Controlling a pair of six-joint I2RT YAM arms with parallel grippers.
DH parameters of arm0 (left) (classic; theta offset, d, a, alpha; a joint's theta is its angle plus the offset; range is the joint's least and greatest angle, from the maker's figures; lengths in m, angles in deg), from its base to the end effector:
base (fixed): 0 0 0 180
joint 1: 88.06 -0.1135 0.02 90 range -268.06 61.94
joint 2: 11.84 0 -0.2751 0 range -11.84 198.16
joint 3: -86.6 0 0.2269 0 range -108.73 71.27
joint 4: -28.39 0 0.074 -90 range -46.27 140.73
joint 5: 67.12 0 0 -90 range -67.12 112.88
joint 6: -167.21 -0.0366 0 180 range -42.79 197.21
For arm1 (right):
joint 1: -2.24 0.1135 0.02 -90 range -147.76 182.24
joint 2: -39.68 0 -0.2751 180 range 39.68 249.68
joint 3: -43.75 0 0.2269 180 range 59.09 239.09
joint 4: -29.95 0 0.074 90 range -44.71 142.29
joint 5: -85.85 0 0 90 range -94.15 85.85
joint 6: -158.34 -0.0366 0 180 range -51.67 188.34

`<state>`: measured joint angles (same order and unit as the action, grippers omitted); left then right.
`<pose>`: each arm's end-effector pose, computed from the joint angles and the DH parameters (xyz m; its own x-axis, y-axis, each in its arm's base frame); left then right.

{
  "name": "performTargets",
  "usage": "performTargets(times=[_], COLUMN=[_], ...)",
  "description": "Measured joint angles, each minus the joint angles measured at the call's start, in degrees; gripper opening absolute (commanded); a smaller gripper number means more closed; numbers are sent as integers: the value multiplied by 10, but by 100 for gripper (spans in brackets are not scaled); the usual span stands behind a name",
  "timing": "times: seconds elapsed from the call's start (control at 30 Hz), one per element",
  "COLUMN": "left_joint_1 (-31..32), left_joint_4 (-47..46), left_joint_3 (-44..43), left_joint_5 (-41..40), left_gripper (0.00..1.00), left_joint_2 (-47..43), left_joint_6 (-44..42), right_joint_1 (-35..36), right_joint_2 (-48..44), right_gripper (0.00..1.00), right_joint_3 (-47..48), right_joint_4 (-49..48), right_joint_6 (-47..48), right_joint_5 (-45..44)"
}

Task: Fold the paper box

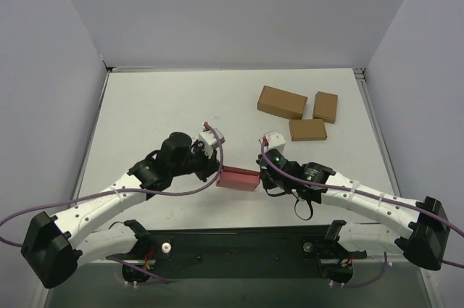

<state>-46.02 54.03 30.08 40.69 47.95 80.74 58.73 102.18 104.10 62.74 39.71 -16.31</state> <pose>0.1436 -0.1445 0.2857 -0.4099 0.2906 -0.8646 0.8127 0.5467 -0.2015 0.1222 0.1706 0.2861 -0.6224 -0.0916 -0.7773 -0.4802 0.8289 0.2869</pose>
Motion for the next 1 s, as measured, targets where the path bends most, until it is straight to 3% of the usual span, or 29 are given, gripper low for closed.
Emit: performTargets(times=[0.27, 0.43, 0.7, 1.0], left_joint_1=[99, 128, 154, 174], left_joint_4=[-28, -75, -136, -175], left_joint_3=[-2, 1, 10, 28], left_joint_5=[-196, -290, -384, -433], left_gripper=[0, 0, 0, 0], left_joint_2=[60, 95, 127, 136], left_joint_6=[45, 71, 93, 98], right_joint_1=[13, 14, 14, 14], right_joint_2=[46, 55, 59, 91], right_gripper=[0, 0, 0, 0], right_joint_3=[0, 0, -6, -6], right_joint_4=[-8, -15, -26, -31], right_joint_6=[-56, -78, -111, -143], right_joint_5=[-118, -150, -168, -175])
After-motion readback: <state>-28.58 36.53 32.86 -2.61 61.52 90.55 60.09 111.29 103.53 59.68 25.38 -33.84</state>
